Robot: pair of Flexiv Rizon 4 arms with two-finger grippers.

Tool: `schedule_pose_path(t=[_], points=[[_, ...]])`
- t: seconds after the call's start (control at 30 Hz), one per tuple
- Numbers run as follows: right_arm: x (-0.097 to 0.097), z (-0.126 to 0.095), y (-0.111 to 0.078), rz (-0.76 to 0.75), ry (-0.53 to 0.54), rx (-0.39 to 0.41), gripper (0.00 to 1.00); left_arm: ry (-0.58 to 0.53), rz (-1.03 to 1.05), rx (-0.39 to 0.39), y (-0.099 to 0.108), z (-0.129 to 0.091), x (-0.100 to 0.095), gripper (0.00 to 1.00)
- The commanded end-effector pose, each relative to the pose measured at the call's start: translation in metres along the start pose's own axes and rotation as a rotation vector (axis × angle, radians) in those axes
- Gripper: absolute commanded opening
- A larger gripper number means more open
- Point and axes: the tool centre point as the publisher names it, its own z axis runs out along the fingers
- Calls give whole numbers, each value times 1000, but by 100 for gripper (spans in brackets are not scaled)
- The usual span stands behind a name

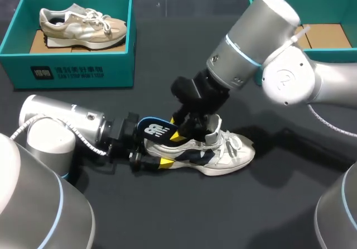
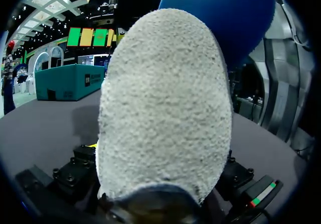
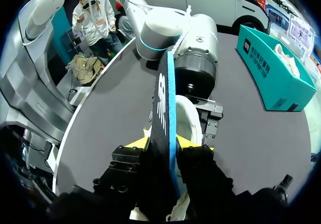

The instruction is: Take the shoe out of the shoebox, open the shoe tongue, remove and reinsert the insole, then place the shoe into the shoebox

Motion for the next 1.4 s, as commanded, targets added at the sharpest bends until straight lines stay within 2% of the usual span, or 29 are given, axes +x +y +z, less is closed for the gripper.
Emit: schedule_pose_path(t=[0.03, 0.23, 0.27, 0.3, 0.33, 0.83, 1.07, 1.4], points=[[-1, 9, -7, 14, 6, -51, 31, -1, 0, -1, 0, 0, 0, 0], [0, 15, -6, 17, 12, -105, 28, -1, 0, -1, 0, 0, 0, 0], [0, 16, -6, 14, 13, -113, 24, -1, 0, -1, 0, 0, 0, 0], [0, 16, -5, 11, 13, -120, 5, -1, 0, -1, 0, 0, 0, 0], [0, 17, -4, 11, 13, -121, 0, -1, 0, -1, 0, 0, 0, 0], [8, 1, 27, -98, -45, -80, 0, -1, 0, -1, 0, 0, 0, 0], [14, -10, 46, -176, -83, -17, 0, -1, 0, -1, 0, 0, 0, 0], [14, -10, 46, -176, -83, -17, 0, -1, 0, -1, 0, 0, 0, 0]])
